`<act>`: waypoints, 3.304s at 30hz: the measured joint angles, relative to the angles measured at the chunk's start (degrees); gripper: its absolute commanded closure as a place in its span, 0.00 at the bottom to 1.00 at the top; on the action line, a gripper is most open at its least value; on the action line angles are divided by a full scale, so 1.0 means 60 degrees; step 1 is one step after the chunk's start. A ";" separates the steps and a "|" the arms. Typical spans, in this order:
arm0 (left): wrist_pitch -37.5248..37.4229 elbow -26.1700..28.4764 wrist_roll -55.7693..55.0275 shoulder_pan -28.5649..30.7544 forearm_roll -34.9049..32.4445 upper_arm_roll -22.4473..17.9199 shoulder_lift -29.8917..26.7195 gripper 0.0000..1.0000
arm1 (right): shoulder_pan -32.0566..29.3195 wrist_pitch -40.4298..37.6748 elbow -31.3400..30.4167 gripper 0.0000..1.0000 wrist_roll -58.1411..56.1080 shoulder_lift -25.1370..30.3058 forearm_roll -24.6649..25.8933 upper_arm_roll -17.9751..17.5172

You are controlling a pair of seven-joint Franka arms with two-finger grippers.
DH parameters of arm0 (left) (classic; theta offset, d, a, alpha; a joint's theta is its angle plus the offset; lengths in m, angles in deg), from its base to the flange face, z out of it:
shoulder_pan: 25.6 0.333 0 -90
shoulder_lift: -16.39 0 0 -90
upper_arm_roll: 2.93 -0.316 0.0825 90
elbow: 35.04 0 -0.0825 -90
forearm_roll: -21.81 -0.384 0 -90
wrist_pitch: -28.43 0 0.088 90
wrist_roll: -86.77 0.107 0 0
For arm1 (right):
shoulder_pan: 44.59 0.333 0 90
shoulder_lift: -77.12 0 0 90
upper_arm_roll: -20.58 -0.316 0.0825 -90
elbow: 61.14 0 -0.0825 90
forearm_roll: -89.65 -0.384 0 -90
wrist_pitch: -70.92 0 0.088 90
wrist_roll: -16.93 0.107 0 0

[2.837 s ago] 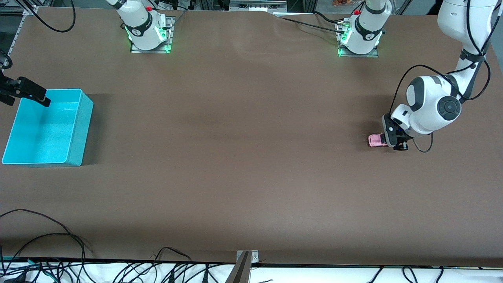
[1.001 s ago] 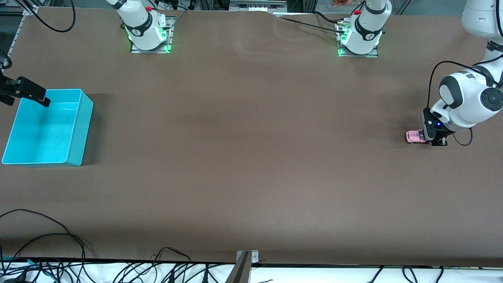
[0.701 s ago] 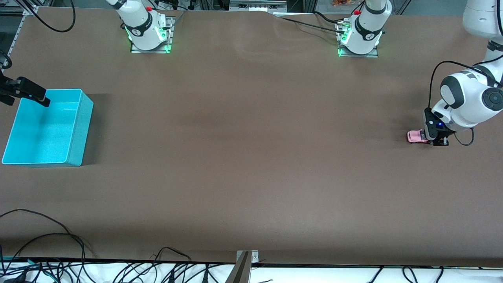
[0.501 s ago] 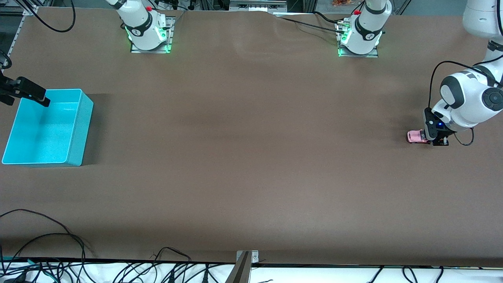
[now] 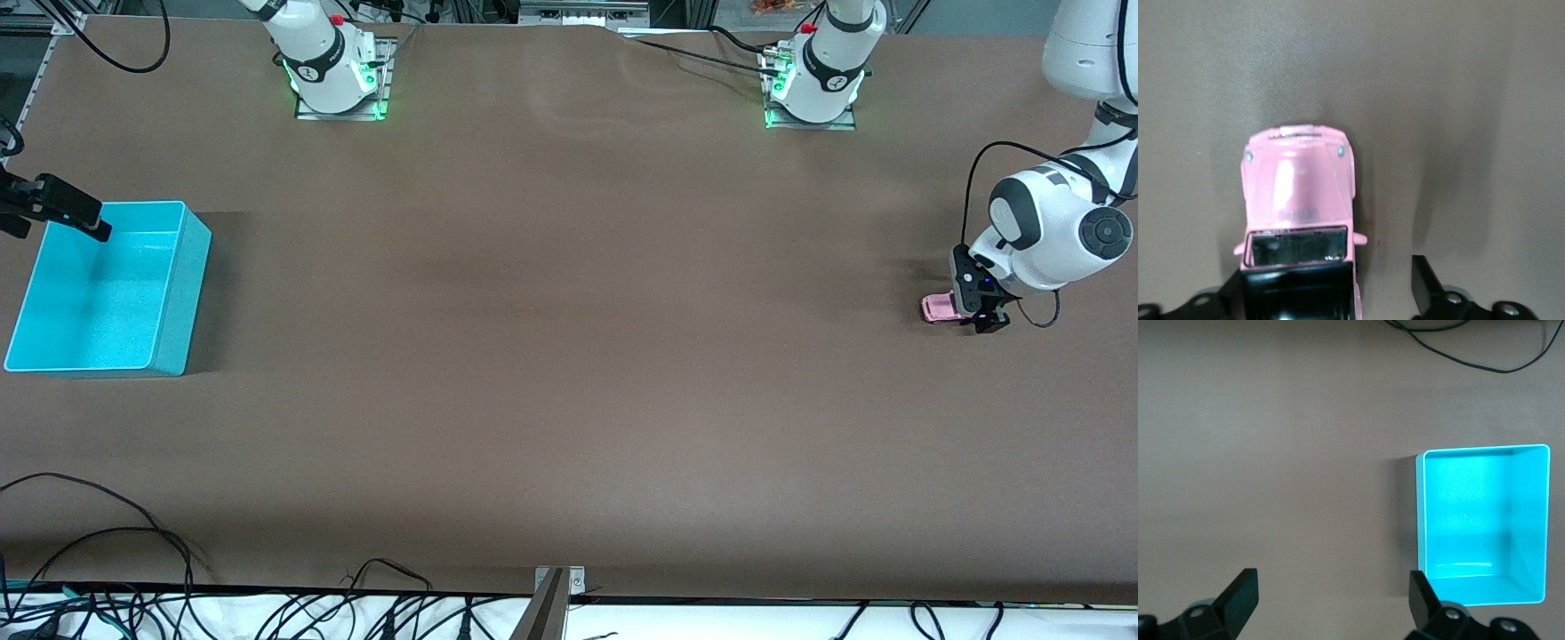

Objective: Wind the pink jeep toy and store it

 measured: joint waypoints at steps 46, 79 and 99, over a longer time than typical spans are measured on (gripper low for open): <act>-0.0608 -0.0773 -0.0491 -0.0066 0.0009 0.0013 -0.1439 0.00 | 0.0000 0.0000 0.0000 0.00 0.0000 0.0000 0.0000 0.0021; -0.0758 -0.0490 -0.1209 -0.0420 0.0014 0.0156 -0.3923 0.00 | 0.0000 0.0000 0.0003 0.00 0.0000 0.0000 0.0000 0.0021; -0.2270 -0.1274 -0.1843 -0.0424 0.0015 0.0308 -0.4499 0.00 | 0.0001 -0.0010 0.0006 0.00 0.0000 0.0000 0.0000 0.0020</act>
